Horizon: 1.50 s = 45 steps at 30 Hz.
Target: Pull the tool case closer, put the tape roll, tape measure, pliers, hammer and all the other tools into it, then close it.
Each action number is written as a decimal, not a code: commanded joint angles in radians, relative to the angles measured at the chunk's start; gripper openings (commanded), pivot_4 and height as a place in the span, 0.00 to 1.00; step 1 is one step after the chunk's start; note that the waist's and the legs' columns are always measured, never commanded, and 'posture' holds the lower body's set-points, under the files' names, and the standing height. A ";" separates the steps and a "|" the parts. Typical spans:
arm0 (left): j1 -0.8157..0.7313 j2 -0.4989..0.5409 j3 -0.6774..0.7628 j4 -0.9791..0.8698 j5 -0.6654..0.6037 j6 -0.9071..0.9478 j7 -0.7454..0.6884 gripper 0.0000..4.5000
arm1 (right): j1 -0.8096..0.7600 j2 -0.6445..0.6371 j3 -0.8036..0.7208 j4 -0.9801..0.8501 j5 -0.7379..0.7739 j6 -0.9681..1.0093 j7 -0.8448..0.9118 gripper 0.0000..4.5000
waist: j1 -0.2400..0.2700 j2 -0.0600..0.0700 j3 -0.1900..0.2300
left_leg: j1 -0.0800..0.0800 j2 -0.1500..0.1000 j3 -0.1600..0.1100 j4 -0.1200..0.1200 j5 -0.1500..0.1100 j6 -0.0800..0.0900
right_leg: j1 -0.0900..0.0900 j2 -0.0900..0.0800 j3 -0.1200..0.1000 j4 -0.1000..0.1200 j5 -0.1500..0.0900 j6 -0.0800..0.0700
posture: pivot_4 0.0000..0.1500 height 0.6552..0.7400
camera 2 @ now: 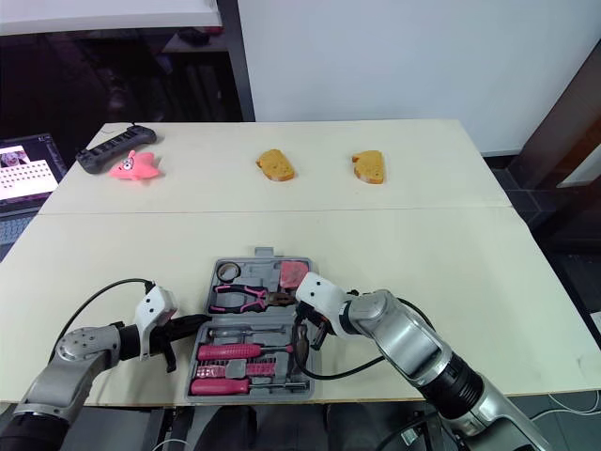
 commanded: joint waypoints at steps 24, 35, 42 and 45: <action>0.195 0.099 0.103 -0.169 -0.269 -0.081 -0.388 0.00 | 0.084 -0.048 -0.416 -0.100 0.353 0.038 0.085 0.06 | 0.005 0.001 0.013 | -0.023 0.000 0.002 0.001 0.000 0.000 | -0.018 -0.001 0.000 -0.005 0.000 0.001 | 1.00 1.00; 0.158 0.037 0.012 -0.038 -0.168 -0.215 -0.393 0.00 | -0.093 0.065 -0.567 0.079 0.479 0.311 0.004 0.99 | 0.002 0.001 0.014 | -0.021 0.000 0.002 0.001 0.001 -0.001 | -0.018 -0.001 0.000 -0.004 0.004 0.004 | 1.00 1.00; 0.128 0.026 -0.051 0.122 -0.050 -0.360 -0.378 0.00 | -0.179 0.182 -0.672 0.229 0.497 0.464 -0.084 0.99 | 0.002 0.003 0.013 | -0.022 0.000 0.002 0.001 0.001 -0.001 | -0.018 -0.001 0.000 -0.004 0.004 0.004 | 1.00 1.00; 0.116 0.031 -0.078 0.175 -0.018 -0.407 -0.375 0.00 | -0.193 0.187 -0.676 0.294 0.475 0.479 -0.116 0.99 | 0.002 0.010 0.009 | -0.019 0.000 0.002 0.001 0.001 -0.001 | -0.016 -0.001 0.000 -0.003 0.004 0.004 | 1.00 1.00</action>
